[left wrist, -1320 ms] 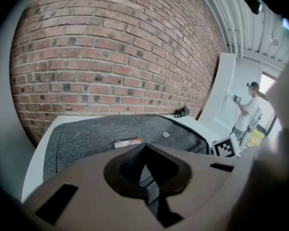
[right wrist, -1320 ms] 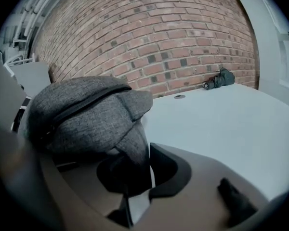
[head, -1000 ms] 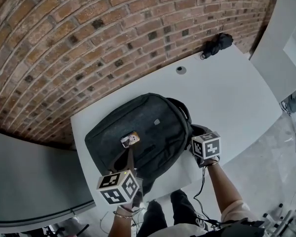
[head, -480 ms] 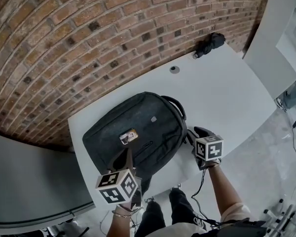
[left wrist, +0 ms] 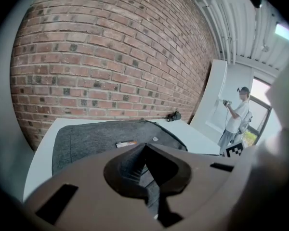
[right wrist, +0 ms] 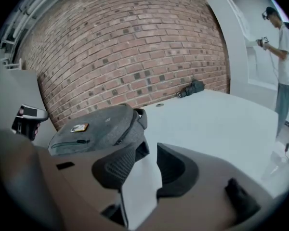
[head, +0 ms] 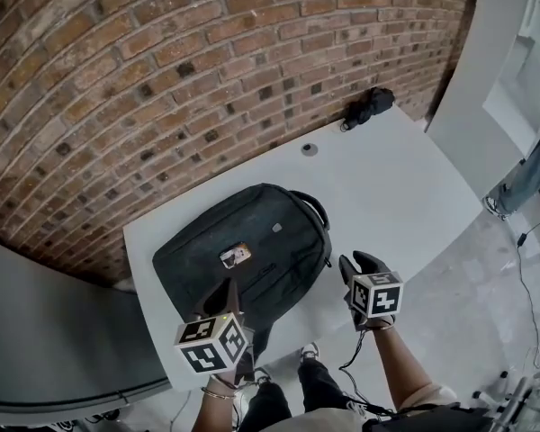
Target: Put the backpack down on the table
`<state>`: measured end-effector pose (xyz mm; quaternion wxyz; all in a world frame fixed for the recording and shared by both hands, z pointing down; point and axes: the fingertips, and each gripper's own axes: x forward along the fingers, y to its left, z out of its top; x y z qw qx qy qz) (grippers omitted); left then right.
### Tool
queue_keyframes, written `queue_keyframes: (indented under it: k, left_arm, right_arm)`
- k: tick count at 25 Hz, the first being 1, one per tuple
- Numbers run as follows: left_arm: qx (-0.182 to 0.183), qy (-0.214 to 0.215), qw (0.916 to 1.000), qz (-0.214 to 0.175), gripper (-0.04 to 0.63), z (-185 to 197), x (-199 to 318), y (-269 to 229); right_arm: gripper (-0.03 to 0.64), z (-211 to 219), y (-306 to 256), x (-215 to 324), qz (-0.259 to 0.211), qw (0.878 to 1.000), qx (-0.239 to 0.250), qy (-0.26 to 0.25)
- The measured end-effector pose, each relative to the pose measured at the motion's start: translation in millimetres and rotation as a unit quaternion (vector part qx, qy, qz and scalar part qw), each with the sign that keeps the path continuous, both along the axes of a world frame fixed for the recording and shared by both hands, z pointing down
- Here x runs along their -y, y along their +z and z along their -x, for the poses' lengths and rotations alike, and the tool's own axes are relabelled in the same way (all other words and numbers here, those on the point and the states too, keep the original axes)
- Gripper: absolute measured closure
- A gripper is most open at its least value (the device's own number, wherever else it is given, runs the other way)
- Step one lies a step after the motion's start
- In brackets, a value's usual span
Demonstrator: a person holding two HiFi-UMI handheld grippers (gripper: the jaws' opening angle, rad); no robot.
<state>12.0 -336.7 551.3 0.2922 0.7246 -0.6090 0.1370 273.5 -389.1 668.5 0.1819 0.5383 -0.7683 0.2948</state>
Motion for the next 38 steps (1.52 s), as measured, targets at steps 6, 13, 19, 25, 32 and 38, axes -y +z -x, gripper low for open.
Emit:
queue_keyframes:
  k: [6, 13, 19, 25, 32, 38]
  left_arm:
    - [-0.015, -0.008, 0.9995, -0.026, 0.583, 21.8, -16.7, -23.2]
    - [-0.033, -0.017, 0.9972, -0.065, 0.583, 48.7, -38.5, -52.0]
    - [-0.039, -0.02, 0.9949, -0.091, 0.583, 70.9, -56.0, -69.4]
    - [-0.037, -0.006, 0.9947, -0.095, 0.582, 78.2, -69.0, -75.7]
    - [-0.021, 0.009, 0.9944, -0.103, 0.583, 86.0, -72.9, -84.9]
    - [-0.025, 0.012, 0.9948, -0.098, 0.583, 88.2, -74.1, -82.9]
  right_arm:
    - [0.489, 21.2, -59.6, -23.4, -0.047, 0.998, 0.008, 0.035]
    - [0.52, 60.9, -128.1, -44.0, -0.108, 0.993, 0.016, 0.048]
    - [0.54, 97.2, -162.8, -71.2, -0.136, 0.989, 0.03, 0.057]
    - [0.575, 117.6, -174.3, -95.5, -0.148, 0.987, 0.028, 0.061]
    - [0.577, 130.3, -171.3, -105.7, -0.142, 0.988, 0.016, 0.061]
    - [0.577, 135.7, -176.3, -108.1, -0.15, 0.987, 0.008, 0.058]
